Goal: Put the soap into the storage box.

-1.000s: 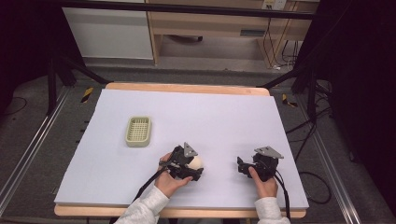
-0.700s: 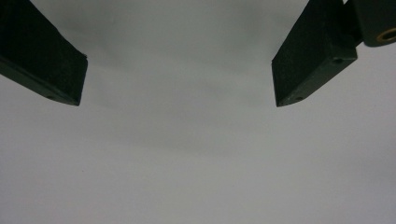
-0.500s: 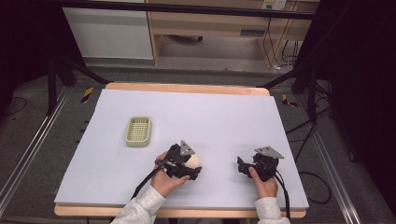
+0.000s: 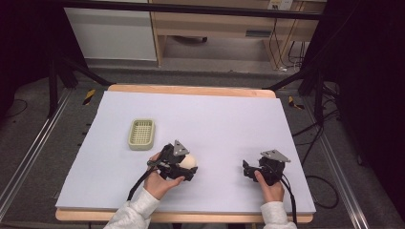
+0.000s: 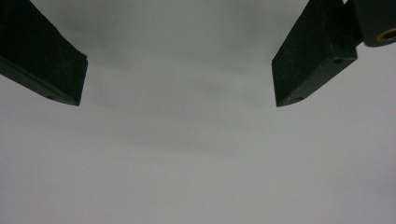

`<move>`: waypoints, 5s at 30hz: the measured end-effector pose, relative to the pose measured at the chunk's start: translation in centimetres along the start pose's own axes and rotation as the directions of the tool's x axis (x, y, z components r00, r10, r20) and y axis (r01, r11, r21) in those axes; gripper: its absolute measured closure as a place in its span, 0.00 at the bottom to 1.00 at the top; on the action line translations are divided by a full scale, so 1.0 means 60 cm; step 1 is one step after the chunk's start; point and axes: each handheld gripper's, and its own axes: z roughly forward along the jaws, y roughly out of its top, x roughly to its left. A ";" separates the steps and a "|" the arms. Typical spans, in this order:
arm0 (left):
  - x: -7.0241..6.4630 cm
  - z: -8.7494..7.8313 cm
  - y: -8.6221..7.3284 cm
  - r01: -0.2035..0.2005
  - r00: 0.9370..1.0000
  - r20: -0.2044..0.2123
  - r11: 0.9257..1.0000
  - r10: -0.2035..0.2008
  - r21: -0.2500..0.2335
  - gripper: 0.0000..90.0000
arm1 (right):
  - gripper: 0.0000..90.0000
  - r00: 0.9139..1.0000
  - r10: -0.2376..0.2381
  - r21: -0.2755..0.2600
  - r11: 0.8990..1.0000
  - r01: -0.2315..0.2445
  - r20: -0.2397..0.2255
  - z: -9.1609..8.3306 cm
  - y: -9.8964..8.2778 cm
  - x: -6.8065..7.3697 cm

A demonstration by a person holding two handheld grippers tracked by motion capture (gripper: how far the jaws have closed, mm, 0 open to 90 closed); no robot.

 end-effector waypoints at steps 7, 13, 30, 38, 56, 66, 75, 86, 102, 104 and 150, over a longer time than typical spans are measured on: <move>0.016 -0.014 -0.002 0.017 1.000 -0.014 1.000 -0.017 -0.016 0.27 | 0.04 1.000 0.001 0.002 1.000 -0.001 0.001 0.000 0.000 0.000; 0.032 -0.026 -0.006 0.031 0.999 -0.030 0.999 -0.032 -0.020 0.27 | 0.04 1.000 0.002 0.001 1.000 -0.002 0.000 0.000 0.000 0.000; 0.067 -0.056 -0.003 0.049 0.996 -0.076 0.998 -0.053 -0.043 0.27 | 0.04 1.000 0.004 0.001 1.000 -0.004 0.000 0.000 0.000 0.000; 0.081 -0.064 -0.001 0.060 0.994 -0.092 0.997 -0.064 -0.045 0.27 | 0.04 1.000 0.004 0.001 1.000 -0.004 -0.001 0.000 0.000 0.000; 0.122 -0.077 0.003 0.107 0.986 -0.122 0.992 -0.115 -0.071 0.27 | 0.04 1.000 0.005 -0.003 1.000 -0.005 -0.004 0.000 0.000 0.000; 0.143 -0.080 0.004 0.131 0.980 -0.142 0.988 -0.141 -0.075 0.27 | 0.04 1.000 0.000 -0.009 1.000 0.000 -0.006 -0.001 0.000 0.000; 0.165 -0.083 0.007 0.138 0.975 -0.169 0.989 -0.147 -0.062 0.27 | 0.04 1.000 0.005 -0.008 1.000 -0.005 -0.007 -0.001 0.000 -0.001; 0.190 -0.087 0.013 0.160 0.966 -0.192 0.985 -0.171 -0.070 0.27 | 0.04 1.000 0.005 -0.008 1.000 -0.005 -0.006 -0.001 0.000 -0.001; 0.224 -0.068 0.011 0.201 0.952 -0.228 0.978 -0.206 -0.047 0.27 | 0.04 1.000 0.008 -0.007 1.000 -0.008 -0.010 -0.001 0.000 -0.001; 0.227 -0.065 0.011 0.207 0.950 -0.230 0.977 -0.213 -0.049 0.27 | 0.04 1.000 0.008 -0.006 1.000 -0.008 -0.010 -0.001 0.000 -0.001; 0.289 -0.023 -0.022 0.272 0.921 -0.292 0.962 -0.258 0.010 0.27 | 0.04 1.000 0.007 -0.004 1.000 -0.007 -0.010 0.000 0.000 -0.001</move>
